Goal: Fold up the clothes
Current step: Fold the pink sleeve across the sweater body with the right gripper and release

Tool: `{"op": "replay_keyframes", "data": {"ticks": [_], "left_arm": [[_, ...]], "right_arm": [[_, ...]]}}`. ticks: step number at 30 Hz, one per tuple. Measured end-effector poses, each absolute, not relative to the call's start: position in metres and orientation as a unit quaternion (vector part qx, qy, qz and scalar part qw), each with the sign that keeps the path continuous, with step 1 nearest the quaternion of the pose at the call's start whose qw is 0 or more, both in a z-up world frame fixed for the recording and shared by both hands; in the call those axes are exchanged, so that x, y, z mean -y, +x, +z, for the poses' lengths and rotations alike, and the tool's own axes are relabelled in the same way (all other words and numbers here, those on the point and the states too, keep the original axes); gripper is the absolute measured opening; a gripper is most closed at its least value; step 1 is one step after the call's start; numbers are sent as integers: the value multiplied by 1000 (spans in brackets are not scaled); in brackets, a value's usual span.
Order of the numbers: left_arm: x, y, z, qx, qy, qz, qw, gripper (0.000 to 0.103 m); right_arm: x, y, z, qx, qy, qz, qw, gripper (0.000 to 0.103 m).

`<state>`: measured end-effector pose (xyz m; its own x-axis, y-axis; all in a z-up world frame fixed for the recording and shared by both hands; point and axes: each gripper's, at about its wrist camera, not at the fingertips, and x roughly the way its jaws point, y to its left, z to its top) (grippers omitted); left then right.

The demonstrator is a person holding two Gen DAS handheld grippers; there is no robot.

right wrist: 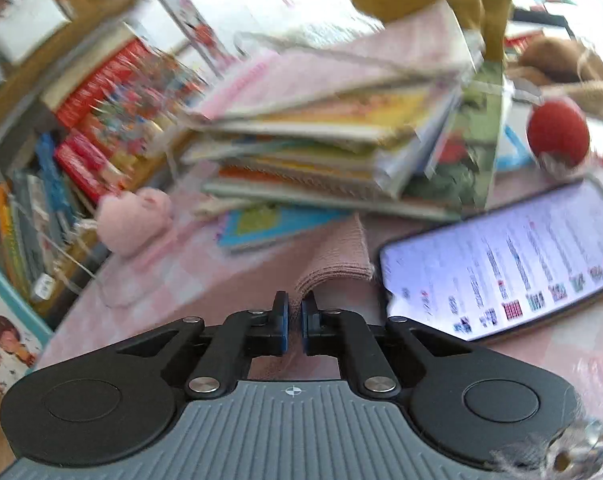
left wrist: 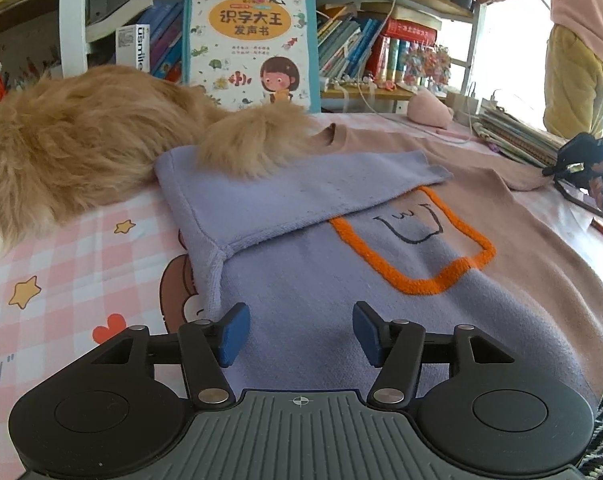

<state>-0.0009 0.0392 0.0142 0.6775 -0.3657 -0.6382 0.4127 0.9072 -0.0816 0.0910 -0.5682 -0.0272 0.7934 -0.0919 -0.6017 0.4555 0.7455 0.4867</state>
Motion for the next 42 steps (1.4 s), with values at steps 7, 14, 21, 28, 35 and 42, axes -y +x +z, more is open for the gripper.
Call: {"op": "replay_keyframes", "data": {"ticks": [7, 14, 21, 28, 35, 42], "left_arm": [[-36, -3, 15, -335, 39, -222, 915, 58], [-35, -12, 19, -321, 44, -224, 919, 58], [-38, -17, 25, -313, 44, -220, 923, 59], [-39, -21, 29, -308, 47, -219, 925, 59], [-39, -18, 27, -314, 48, -221, 922, 59], [-38, -19, 26, -316, 49, -225, 921, 59]], "right_arm": [[512, 80, 43, -211, 266, -61, 939, 5], [423, 91, 96, -171, 174, 46, 969, 5], [331, 110, 115, -159, 145, 170, 962, 5], [242, 132, 90, -203, 91, 247, 943, 5], [191, 146, 46, -265, 43, 260, 928, 6], [163, 147, 13, -319, 20, 306, 897, 12]]}}
